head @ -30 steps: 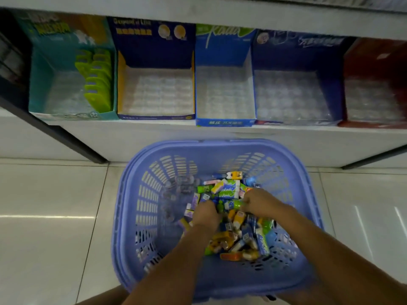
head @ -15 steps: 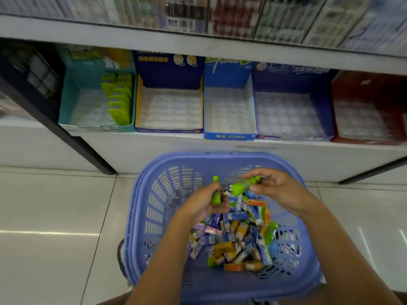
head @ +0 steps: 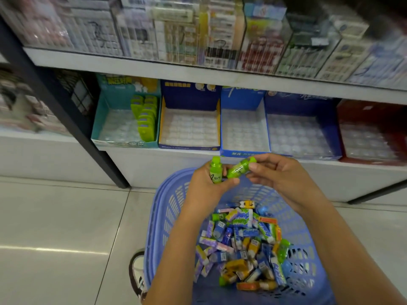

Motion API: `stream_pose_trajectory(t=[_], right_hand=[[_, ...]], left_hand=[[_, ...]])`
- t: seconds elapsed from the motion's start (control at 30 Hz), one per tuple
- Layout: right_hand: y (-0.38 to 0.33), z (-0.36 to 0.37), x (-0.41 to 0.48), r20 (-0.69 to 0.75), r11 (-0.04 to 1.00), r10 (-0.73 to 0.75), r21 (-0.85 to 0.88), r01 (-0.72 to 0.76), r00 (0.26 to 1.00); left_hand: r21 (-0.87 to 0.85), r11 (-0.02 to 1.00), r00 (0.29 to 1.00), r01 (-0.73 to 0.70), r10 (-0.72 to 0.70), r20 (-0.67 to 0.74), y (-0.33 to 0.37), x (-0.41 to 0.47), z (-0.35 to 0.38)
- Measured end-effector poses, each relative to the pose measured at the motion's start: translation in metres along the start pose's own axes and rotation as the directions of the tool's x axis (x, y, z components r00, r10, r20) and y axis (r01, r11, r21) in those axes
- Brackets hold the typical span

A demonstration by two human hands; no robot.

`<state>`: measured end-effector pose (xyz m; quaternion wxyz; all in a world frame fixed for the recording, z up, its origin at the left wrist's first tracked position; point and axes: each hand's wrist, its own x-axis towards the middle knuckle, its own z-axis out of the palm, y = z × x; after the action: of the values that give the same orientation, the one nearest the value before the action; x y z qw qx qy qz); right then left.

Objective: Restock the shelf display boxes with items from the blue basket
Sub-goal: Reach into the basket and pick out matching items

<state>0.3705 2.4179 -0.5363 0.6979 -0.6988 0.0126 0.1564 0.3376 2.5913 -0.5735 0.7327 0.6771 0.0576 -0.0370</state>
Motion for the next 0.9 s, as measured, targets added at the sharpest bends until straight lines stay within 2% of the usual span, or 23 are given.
stream_pose_trajectory(t=[0.1,0.3,0.47,0.6,0.67,0.73,0.83,0.9], right_hand=[[-0.003,0.005,0.001,-0.058,0.999,-0.038,-0.004,0.038,0.998],[-0.014,-0.006,0.007,-0.102,0.999,-0.046,0.016,0.048,0.994],[-0.03,-0.039,0.03,-0.168,0.995,-0.103,-0.025,0.1,0.98],[-0.047,-0.087,0.056,-0.339,0.928,-0.33,-0.287,0.237,0.881],[-0.051,-0.11,0.072,-0.344,0.877,-0.398,-0.414,0.243,0.85],[-0.052,-0.125,0.095,-0.379,0.856,-0.418,-0.468,0.219,0.825],[-0.05,-0.128,0.13,-0.319,0.761,-0.395,-0.639,0.112,0.862],[-0.048,-0.121,0.147,-0.208,0.699,-0.4,-0.699,0.15,0.893]], left_hand=[[0.063,0.995,0.996,-0.073,0.076,-0.054,0.005,-0.002,0.007],[0.123,0.988,0.992,-0.098,0.107,-0.064,0.013,0.008,0.024],[0.296,0.938,0.974,-0.179,0.212,-0.082,0.022,0.032,0.04],[0.48,0.842,0.957,-0.246,0.29,-0.019,0.031,0.051,0.052],[0.567,0.769,0.947,-0.296,0.314,0.069,0.034,0.06,0.069],[0.614,0.707,0.933,-0.351,0.32,0.164,0.035,0.068,0.092],[0.667,0.639,0.924,-0.383,0.256,0.285,0.031,0.076,0.122],[0.717,0.595,0.93,-0.363,0.184,0.318,0.025,0.078,0.133]])
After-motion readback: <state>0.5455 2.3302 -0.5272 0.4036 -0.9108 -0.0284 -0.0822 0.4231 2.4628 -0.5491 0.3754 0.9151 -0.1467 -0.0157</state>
